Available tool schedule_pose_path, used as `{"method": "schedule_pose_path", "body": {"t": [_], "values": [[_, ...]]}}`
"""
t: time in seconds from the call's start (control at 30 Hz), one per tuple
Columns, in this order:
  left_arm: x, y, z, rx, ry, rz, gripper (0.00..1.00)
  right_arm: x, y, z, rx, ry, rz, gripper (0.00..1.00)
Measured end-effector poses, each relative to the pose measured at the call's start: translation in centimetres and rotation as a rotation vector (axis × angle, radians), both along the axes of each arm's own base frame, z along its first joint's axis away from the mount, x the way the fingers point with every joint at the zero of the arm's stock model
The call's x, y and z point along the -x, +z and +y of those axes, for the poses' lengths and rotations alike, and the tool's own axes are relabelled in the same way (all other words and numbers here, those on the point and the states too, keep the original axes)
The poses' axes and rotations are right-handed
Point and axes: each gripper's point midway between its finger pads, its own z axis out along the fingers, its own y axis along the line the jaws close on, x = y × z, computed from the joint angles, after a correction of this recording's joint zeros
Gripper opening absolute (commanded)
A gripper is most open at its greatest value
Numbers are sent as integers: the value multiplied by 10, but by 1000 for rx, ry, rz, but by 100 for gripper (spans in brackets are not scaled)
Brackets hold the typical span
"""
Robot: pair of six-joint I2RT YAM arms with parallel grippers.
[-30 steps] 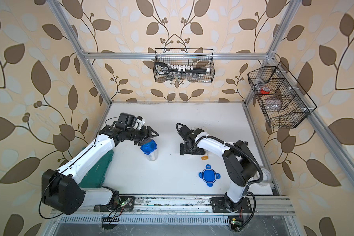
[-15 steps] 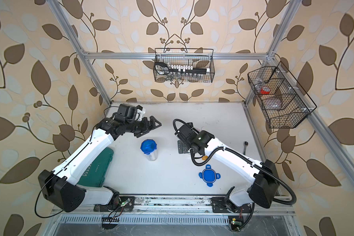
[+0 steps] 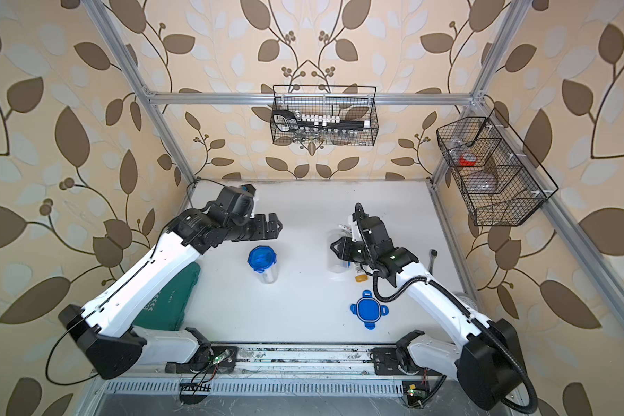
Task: Take out toiletry kits
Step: Move the container to the center of the board.
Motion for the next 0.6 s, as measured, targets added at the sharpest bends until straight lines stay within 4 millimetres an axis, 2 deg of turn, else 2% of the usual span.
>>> {"method": "schedule_pose_path", "body": {"t": [0.1, 0.17, 0.23, 0.3, 0.4, 0.5, 0.6], "values": [[14, 4, 40, 45, 88, -18, 96, 6, -2, 26, -82, 103, 33, 22], [22, -1, 57, 70, 130, -16, 97, 14, 4, 40, -120, 163, 24, 24], [29, -14, 59, 98, 129, 14, 96, 22, 12, 53, -151, 217, 7, 27], [33, -31, 55, 139, 120, 73, 91, 32, 16, 66, -191, 270, -4, 35], [27, -57, 52, 212, 130, 189, 82, 48, 11, 82, -237, 328, -2, 43], [16, -75, 54, 261, 143, 270, 81, 62, 2, 102, -264, 382, 24, 42], [10, -81, 55, 282, 142, 294, 78, 61, -4, 118, -308, 406, 42, 37]]}}
